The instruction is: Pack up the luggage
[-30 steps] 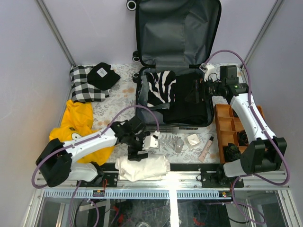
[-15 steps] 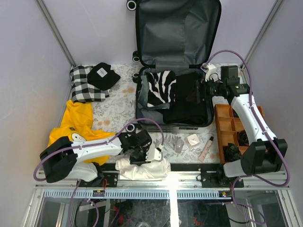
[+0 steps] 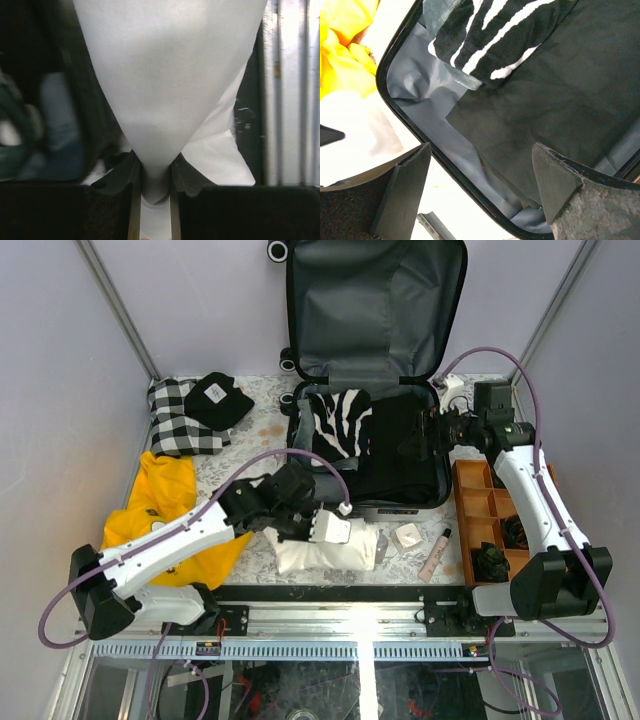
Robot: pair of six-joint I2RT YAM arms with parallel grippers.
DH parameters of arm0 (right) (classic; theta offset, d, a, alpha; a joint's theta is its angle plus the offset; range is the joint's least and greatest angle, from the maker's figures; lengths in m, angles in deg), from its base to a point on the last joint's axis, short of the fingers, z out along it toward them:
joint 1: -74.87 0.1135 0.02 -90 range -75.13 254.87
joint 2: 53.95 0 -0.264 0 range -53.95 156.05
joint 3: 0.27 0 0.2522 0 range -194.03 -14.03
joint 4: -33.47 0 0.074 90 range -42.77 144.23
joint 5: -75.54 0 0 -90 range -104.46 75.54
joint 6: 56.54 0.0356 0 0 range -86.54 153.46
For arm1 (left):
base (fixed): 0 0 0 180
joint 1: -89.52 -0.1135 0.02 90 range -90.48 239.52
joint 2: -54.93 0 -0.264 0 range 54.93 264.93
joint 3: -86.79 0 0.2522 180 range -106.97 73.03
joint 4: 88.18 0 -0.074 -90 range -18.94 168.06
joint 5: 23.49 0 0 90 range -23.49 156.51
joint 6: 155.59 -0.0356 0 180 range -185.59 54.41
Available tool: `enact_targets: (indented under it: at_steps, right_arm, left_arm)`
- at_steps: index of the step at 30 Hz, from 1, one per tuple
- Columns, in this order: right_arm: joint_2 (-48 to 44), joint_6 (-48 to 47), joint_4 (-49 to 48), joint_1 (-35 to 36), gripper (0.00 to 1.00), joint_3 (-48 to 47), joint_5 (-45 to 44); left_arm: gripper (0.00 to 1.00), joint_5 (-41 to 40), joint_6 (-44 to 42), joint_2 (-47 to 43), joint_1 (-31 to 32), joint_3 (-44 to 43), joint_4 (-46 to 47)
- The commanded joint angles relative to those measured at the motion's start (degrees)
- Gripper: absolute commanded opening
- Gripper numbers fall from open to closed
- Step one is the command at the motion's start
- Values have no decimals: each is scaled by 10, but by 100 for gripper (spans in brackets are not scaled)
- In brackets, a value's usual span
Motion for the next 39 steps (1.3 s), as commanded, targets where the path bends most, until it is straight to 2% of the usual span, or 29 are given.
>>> enact_targets:
  at_steps: [1, 6, 10, 15, 20, 24, 31, 36, 37, 39]
  right_arm:
    - [-19, -4, -17, -8, 89, 4, -7]
    - [-24, -3, -15, -12, 89, 2, -7]
    - [-24, -2, -19, -14, 89, 8, -6]
    - [-29, -7, -14, -16, 89, 10, -7]
    - [-31, -10, -15, -16, 89, 19, -6]
    - [-27, -13, -10, -17, 89, 17, -3]
    - [-22, -11, -12, -16, 88, 25, 16]
    - [-19, -14, -3, -17, 85, 17, 21]
    - [-19, -15, -2, -16, 84, 18, 25]
    - [-18, -15, 1, -16, 79, 22, 33]
  left_arm:
    - [0, -34, -114, 33, -20, -96, -52]
    - [0, -29, -208, 149, -83, -266, -140]
    - [0, -44, -265, 259, -103, -399, -216]
    - [0, -29, -277, 399, -149, -510, -226]
    - [0, -23, -233, 449, -171, -516, -144]
    - [0, -21, -201, 474, -178, -507, -125]
    - [0, -27, -143, 464, -200, -407, -8]
    - [0, -63, -155, 460, -198, -363, -11]
    - [1, -69, -151, 456, -198, -361, -14]
    - [14, -64, -129, 442, -201, -365, -15]
